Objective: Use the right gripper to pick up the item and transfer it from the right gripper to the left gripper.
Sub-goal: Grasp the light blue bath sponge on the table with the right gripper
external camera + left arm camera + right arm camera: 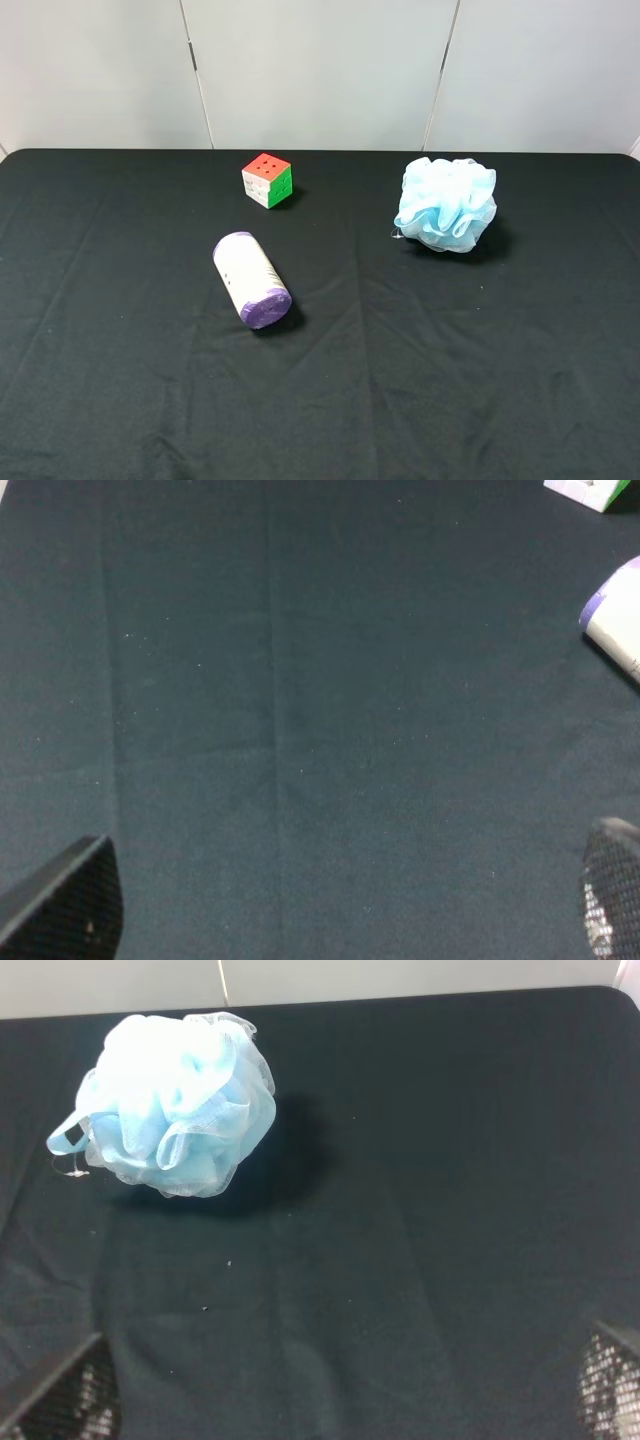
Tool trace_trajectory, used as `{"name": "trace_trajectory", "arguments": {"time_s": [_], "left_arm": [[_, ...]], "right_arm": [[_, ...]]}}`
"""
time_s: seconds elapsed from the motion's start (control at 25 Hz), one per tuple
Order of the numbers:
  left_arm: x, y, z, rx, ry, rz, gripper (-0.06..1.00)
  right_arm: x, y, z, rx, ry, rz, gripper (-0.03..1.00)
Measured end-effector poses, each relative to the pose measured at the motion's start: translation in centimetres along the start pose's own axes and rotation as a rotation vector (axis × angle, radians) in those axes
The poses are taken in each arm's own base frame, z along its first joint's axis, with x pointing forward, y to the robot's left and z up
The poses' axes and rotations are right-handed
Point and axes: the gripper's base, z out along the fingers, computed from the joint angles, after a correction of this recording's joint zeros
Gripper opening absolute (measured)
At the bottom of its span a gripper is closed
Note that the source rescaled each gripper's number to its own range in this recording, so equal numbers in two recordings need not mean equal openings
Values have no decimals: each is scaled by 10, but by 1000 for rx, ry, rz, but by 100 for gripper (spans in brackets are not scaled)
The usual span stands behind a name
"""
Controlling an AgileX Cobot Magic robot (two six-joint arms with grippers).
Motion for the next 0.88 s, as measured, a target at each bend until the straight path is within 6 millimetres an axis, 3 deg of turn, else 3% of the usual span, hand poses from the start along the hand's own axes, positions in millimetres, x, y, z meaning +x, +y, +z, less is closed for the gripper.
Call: {"name": "trace_trajectory", "arguments": {"time_s": [0.88], "left_arm": [[0,0,0,0,0,0,89]], "right_arm": [[0,0,0,0,0,0,100]]}}
